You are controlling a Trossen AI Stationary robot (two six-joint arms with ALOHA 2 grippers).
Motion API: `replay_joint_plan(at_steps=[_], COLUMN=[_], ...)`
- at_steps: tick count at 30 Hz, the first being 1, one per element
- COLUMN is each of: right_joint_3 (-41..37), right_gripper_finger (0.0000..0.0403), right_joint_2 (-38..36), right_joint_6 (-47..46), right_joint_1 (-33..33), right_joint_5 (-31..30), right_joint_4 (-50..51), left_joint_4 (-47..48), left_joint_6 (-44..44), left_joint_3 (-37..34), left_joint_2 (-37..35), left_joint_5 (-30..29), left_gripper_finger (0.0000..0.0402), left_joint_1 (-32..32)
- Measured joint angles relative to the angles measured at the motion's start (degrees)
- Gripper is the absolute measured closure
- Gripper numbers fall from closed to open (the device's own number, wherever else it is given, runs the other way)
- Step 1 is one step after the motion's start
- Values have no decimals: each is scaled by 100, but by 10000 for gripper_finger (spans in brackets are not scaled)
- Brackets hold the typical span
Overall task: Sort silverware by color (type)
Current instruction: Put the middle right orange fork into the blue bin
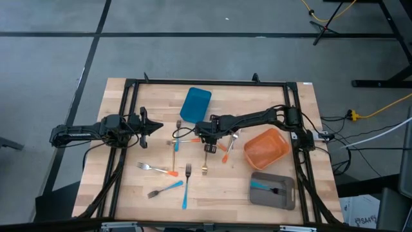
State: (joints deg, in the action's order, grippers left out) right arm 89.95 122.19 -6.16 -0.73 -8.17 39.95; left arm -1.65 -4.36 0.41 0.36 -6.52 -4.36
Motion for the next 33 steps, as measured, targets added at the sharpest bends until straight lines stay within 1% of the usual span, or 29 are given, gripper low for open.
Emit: replay_joint_plan(at_steps=[12, 14, 23, 27, 33], right_joint_3=[0, -8, -31, -28, -20], right_gripper_finger=[268, 268, 272, 300, 367], right_joint_2=[0, 0, 250, 261, 273], right_joint_6=[-115, -121, -126, -124, -124], right_joint_1=[-129, -127, -116, -111, -107], right_joint_5=[72, 157, 155, 173, 208], right_joint_4=[-51, -57, -135, -134, -135], left_joint_4=[0, 0, 0, 0, 0], left_joint_6=[0, 0, 2, 2, 2], left_joint_3=[0, 1, 0, 2, 0], left_joint_2=[0, 0, 0, 0, 0], left_joint_5=[0, 0, 0, 0, -2], left_gripper_finger=[401, 401, 401, 401, 401], left_joint_1=[-2, -2, -2, -2, -1])
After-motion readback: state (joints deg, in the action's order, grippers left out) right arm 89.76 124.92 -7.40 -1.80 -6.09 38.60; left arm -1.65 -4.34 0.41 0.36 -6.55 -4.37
